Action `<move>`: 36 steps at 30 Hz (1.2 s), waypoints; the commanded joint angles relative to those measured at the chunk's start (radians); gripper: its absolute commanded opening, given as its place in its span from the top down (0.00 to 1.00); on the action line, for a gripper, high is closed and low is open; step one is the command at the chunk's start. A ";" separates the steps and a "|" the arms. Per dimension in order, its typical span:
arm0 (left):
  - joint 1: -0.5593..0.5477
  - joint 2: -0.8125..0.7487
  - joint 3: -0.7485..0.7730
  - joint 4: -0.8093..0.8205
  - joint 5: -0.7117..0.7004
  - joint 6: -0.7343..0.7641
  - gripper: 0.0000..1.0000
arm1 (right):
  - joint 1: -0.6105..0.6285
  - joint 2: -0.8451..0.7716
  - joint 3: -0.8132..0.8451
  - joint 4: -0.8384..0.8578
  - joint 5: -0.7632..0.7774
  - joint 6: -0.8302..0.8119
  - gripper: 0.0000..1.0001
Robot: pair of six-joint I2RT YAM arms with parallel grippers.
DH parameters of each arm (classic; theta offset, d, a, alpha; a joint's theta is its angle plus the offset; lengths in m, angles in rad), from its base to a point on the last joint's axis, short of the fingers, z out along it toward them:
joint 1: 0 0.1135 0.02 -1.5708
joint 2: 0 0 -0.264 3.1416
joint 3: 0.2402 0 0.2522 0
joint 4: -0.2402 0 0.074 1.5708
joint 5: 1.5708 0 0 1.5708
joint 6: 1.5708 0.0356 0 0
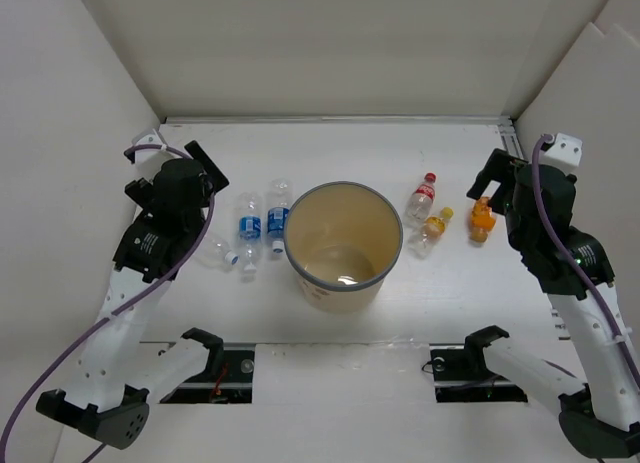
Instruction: Put the plastic bottles in the bin
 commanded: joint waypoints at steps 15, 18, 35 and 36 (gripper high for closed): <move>0.002 -0.015 -0.009 0.099 0.144 0.063 0.00 | -0.258 0.350 0.003 0.120 -0.224 -0.093 0.00; 0.002 0.024 -0.009 0.099 0.144 0.063 0.00 | -0.358 0.459 -0.011 0.224 -0.353 -0.116 0.00; 0.002 0.006 -0.096 0.170 0.247 0.090 0.00 | -0.541 0.951 0.029 0.260 -0.398 -0.086 0.00; 0.002 0.006 -0.105 0.170 0.247 0.100 0.00 | -0.541 0.963 0.029 0.260 -0.398 -0.086 0.00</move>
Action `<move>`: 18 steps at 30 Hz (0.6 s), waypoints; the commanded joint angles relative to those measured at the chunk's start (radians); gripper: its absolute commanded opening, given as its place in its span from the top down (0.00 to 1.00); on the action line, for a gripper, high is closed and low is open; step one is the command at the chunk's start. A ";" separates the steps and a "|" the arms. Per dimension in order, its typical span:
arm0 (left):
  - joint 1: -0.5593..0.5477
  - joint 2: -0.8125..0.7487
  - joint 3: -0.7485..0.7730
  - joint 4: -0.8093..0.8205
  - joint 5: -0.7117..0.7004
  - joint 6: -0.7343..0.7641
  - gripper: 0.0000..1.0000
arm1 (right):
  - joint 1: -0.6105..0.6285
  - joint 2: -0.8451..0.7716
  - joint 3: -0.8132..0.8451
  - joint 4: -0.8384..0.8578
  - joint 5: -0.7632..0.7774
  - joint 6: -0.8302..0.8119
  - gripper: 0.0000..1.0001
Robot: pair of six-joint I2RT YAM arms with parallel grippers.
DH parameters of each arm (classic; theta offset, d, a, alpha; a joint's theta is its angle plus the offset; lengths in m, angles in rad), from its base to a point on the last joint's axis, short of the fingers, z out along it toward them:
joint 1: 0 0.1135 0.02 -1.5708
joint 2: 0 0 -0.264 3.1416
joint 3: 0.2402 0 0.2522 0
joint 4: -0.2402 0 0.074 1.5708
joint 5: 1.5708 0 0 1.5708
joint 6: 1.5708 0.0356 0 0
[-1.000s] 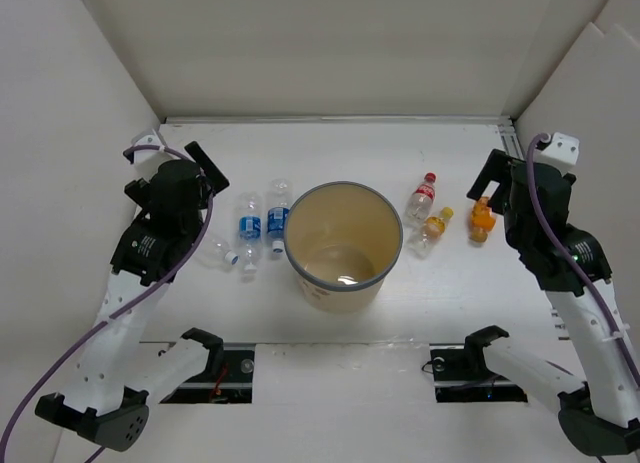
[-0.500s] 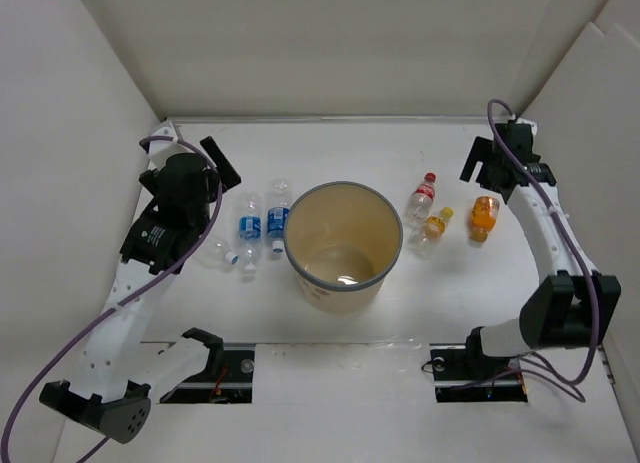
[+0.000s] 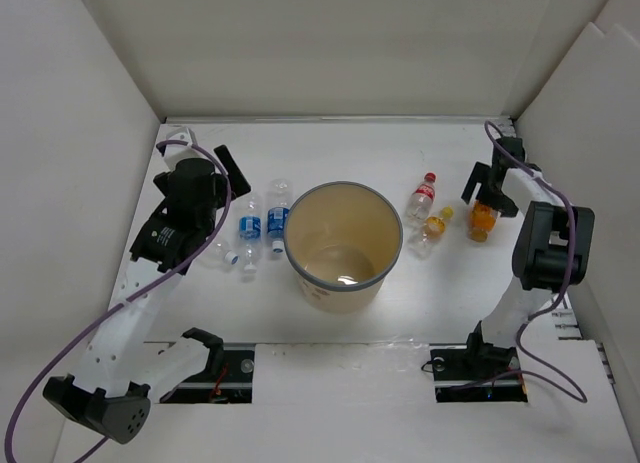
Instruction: Put the plastic bottles in the bin
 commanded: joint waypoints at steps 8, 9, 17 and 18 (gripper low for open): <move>-0.008 -0.032 -0.007 0.047 0.013 0.022 0.00 | -0.025 0.093 0.050 0.003 -0.001 0.061 0.29; -0.008 -0.032 -0.007 0.047 0.003 0.022 0.00 | -0.025 0.093 0.050 -0.007 -0.001 0.061 0.35; -0.008 0.014 0.117 0.018 0.018 0.022 0.00 | -0.036 -0.006 0.103 -0.049 -0.001 0.081 0.98; -0.008 0.036 0.158 0.001 0.034 0.031 0.00 | -0.036 -0.025 0.119 -0.049 -0.001 0.081 0.98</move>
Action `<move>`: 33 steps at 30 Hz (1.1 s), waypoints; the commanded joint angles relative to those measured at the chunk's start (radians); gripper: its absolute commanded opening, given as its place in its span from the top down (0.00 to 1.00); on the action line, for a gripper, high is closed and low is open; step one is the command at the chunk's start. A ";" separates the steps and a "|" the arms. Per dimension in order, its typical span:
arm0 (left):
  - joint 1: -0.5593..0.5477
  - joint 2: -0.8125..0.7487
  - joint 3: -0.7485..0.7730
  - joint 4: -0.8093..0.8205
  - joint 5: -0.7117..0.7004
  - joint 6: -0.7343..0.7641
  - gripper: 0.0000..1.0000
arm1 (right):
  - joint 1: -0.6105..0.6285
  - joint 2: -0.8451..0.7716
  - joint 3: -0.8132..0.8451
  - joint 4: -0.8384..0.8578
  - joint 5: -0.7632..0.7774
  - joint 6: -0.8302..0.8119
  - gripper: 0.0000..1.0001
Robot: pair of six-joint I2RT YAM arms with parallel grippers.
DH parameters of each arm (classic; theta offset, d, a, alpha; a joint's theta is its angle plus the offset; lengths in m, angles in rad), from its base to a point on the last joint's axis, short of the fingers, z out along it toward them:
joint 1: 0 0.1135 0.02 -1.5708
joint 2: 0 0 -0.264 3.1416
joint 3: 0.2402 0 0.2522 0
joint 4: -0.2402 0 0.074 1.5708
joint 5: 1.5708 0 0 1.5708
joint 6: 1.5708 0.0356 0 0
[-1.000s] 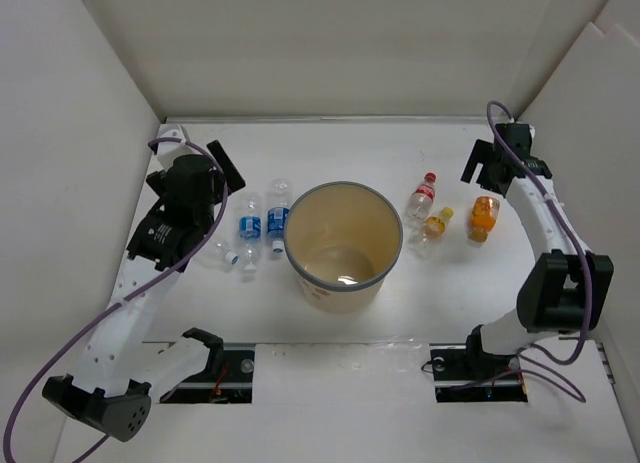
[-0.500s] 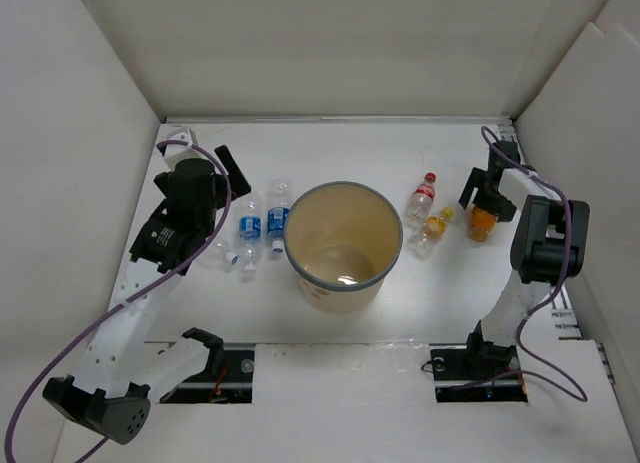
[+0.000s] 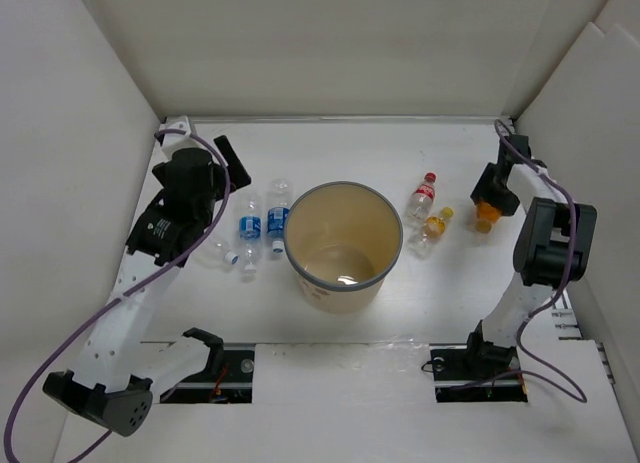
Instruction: Put the plastic bottles in the bin
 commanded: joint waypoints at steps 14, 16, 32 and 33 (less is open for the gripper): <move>-0.039 0.627 0.881 0.165 0.960 0.265 0.00 | 0.256 -0.262 0.547 0.236 -0.731 0.228 1.00; -0.039 0.638 0.890 0.208 1.112 0.265 0.00 | 0.294 -0.288 0.516 0.352 -0.803 0.294 1.00; -0.088 0.536 0.584 0.512 1.308 0.176 0.00 | 0.625 -0.235 0.544 0.650 -0.877 0.458 1.00; -0.088 0.536 0.584 0.512 1.294 0.176 0.00 | 0.636 -0.221 0.554 0.650 -0.877 0.459 1.00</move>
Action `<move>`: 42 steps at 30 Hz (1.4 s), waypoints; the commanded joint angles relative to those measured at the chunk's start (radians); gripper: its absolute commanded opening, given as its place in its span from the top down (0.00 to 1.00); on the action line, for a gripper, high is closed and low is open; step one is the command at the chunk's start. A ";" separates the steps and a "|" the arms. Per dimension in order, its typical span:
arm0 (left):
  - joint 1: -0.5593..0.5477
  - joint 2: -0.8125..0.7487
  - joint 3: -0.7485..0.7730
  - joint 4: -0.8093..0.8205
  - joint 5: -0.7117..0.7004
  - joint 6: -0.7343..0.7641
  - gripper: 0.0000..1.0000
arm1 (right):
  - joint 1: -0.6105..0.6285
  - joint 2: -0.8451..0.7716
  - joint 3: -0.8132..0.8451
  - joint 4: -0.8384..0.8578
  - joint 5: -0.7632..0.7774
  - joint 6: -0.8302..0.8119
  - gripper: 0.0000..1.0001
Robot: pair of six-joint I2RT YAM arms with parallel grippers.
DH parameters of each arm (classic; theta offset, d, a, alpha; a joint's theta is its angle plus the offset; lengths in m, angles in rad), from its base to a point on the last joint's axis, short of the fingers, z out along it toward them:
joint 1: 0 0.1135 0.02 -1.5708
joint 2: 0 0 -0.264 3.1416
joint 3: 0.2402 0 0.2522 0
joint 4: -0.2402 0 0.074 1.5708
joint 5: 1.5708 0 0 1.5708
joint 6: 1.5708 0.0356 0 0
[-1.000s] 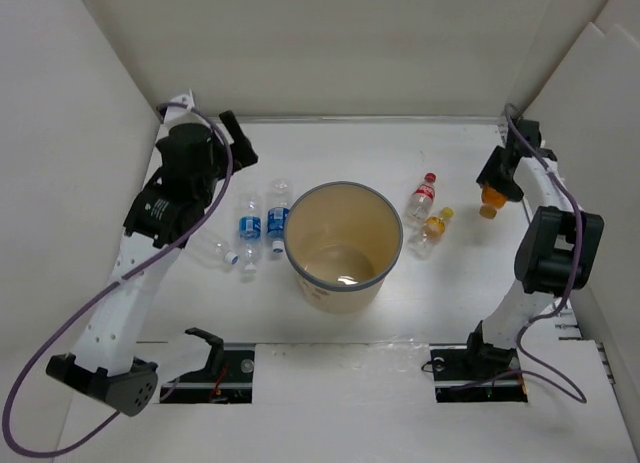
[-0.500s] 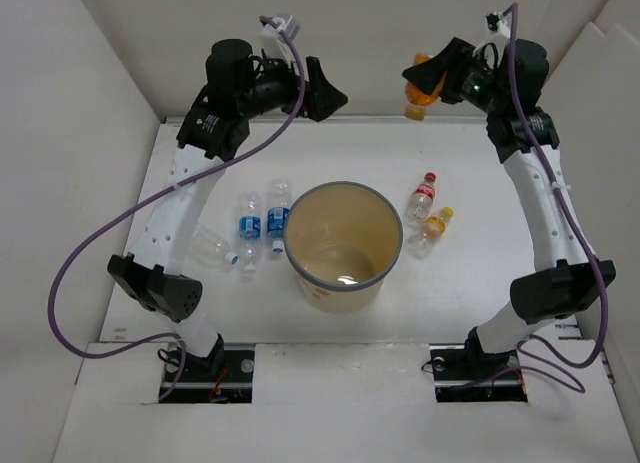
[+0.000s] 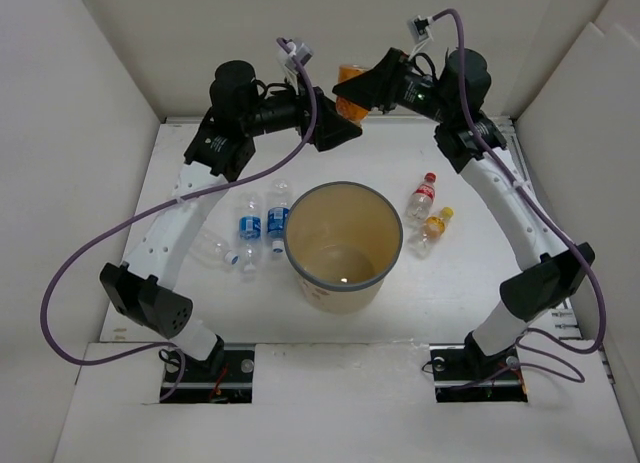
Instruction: Put the plastic bottles in the bin
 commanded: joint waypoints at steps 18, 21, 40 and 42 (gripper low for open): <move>-0.013 -0.167 -0.160 0.180 -0.178 0.007 0.85 | 0.159 -0.011 -0.036 0.165 0.024 0.055 0.18; -0.013 -0.216 -0.222 0.180 -0.202 0.007 0.91 | 0.125 -0.056 -0.093 0.165 0.024 0.032 0.00; -0.059 -0.514 -0.763 0.368 0.007 -0.173 0.68 | -0.278 -0.420 -0.622 -0.223 0.389 -0.330 0.00; -0.097 -0.489 -0.734 0.315 -0.007 -0.130 0.62 | -0.291 -0.420 -0.636 -0.246 0.403 -0.343 0.00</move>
